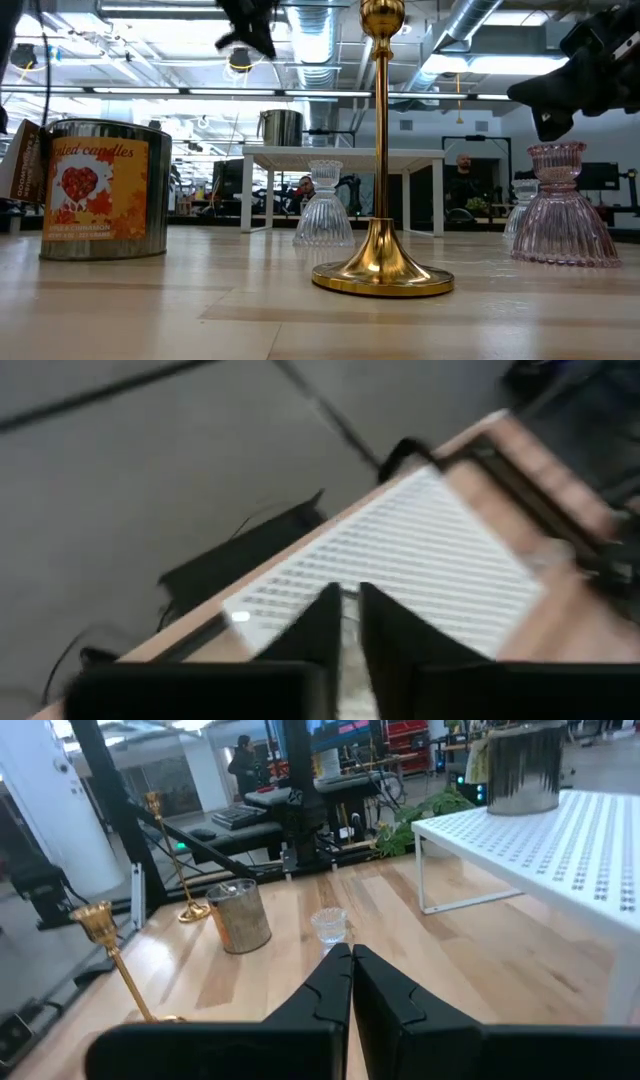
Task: Pick & Place candle stick holders
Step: Put the top silver scented candle on the shelf
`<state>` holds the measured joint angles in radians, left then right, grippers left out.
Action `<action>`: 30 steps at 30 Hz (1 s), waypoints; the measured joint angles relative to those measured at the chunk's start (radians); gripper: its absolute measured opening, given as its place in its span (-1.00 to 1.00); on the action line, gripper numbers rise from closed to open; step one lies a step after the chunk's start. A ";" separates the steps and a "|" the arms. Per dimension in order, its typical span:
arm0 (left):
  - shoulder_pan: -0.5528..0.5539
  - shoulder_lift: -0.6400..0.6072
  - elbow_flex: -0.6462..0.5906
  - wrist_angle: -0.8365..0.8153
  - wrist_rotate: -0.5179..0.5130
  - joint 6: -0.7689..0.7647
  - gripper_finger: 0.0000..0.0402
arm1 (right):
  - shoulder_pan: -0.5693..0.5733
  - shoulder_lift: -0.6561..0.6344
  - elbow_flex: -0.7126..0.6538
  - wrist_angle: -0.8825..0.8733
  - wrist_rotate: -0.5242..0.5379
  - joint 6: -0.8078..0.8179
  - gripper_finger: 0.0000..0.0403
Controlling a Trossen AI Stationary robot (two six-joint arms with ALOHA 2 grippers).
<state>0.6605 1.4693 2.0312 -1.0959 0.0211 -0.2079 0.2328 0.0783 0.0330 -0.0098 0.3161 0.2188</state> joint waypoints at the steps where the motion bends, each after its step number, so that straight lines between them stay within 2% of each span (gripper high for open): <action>1: -0.024 -0.025 0.000 -0.001 0.002 0.001 -0.93 | 0.000 0.000 0.000 0.002 0.000 0.019 -0.97; 4: -0.139 -0.085 -0.017 0.001 -0.027 -0.004 -0.98 | 0.000 0.000 0.000 0.006 0.000 0.069 -0.97; 7: -0.290 -0.125 -0.082 0.001 -0.144 -0.013 -0.99 | 0.000 0.000 0.000 0.007 0.000 0.092 -0.97; 10: -0.435 -0.152 -0.199 0.049 -0.264 -0.040 -0.99 | 0.000 0.000 0.000 0.008 0.000 0.095 -0.97; 14: -0.525 -0.181 -0.417 0.238 -0.299 -0.028 -0.99 | 0.000 0.000 0.000 0.009 0.000 0.096 -0.97; 18: -0.474 -0.222 -0.634 0.375 -0.265 -0.028 -0.99 | 0.000 0.000 0.000 0.010 0.000 0.096 -0.97; 22: -0.346 -0.314 -0.841 0.635 -0.057 0.001 -0.99 | 0.000 0.000 0.000 0.010 0.000 0.096 -0.97; 25: -0.252 -0.378 -0.958 0.768 0.067 0.041 -0.99 | 0.000 0.000 0.000 0.010 0.000 0.096 -0.97; 30: -0.168 -0.428 -1.069 0.830 0.111 0.070 -0.99 | 0.000 0.000 0.000 0.010 0.000 0.096 -0.97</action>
<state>0.4924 1.0417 0.9623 -0.2656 0.1323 -0.1376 0.2325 0.0784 0.0326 0.0002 0.3157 0.3149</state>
